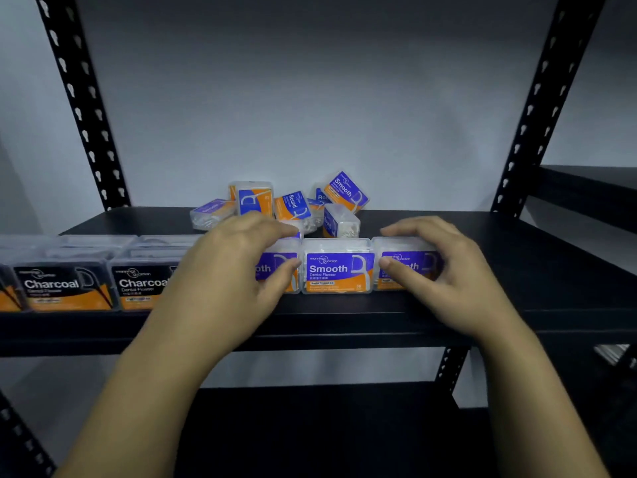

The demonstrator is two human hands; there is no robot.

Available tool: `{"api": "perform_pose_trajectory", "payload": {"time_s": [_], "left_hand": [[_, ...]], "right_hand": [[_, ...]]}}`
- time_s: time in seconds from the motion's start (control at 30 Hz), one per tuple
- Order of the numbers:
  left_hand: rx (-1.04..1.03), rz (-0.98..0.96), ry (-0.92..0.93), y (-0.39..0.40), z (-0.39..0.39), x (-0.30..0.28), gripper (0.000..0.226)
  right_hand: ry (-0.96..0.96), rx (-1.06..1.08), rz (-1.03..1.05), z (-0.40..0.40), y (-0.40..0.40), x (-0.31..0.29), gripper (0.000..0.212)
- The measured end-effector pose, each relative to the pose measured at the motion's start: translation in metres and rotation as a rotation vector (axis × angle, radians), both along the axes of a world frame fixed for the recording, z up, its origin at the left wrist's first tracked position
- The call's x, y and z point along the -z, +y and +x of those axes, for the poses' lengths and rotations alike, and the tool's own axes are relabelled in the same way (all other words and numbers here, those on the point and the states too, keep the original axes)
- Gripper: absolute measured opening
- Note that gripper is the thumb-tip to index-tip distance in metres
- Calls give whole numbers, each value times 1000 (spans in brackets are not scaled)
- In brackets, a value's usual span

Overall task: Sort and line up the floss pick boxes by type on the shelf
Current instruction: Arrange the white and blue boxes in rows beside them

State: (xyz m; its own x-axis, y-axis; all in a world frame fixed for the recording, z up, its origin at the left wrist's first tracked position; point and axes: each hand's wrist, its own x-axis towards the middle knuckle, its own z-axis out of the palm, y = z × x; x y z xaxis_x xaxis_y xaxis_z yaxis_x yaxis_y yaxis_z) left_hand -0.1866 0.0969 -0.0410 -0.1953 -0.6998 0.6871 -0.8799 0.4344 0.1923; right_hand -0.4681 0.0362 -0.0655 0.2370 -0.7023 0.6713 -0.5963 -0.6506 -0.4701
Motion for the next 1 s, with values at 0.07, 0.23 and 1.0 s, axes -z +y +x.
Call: {"api": "perform_pose_trajectory", "payload": {"time_s": [0.07,0.23,1.0], "left_hand": [[-20,13,-20,-1,-5,4,40],[-32,-12,-38,-7,-9,15,37],[17,2,12,1,-6,-14,42]], "right_hand": [[-67,-18,5,2,0,7,38],[-36,-26,-23,0,-3,10,41],[20,-65,27,-13,7,-48,49]]}}
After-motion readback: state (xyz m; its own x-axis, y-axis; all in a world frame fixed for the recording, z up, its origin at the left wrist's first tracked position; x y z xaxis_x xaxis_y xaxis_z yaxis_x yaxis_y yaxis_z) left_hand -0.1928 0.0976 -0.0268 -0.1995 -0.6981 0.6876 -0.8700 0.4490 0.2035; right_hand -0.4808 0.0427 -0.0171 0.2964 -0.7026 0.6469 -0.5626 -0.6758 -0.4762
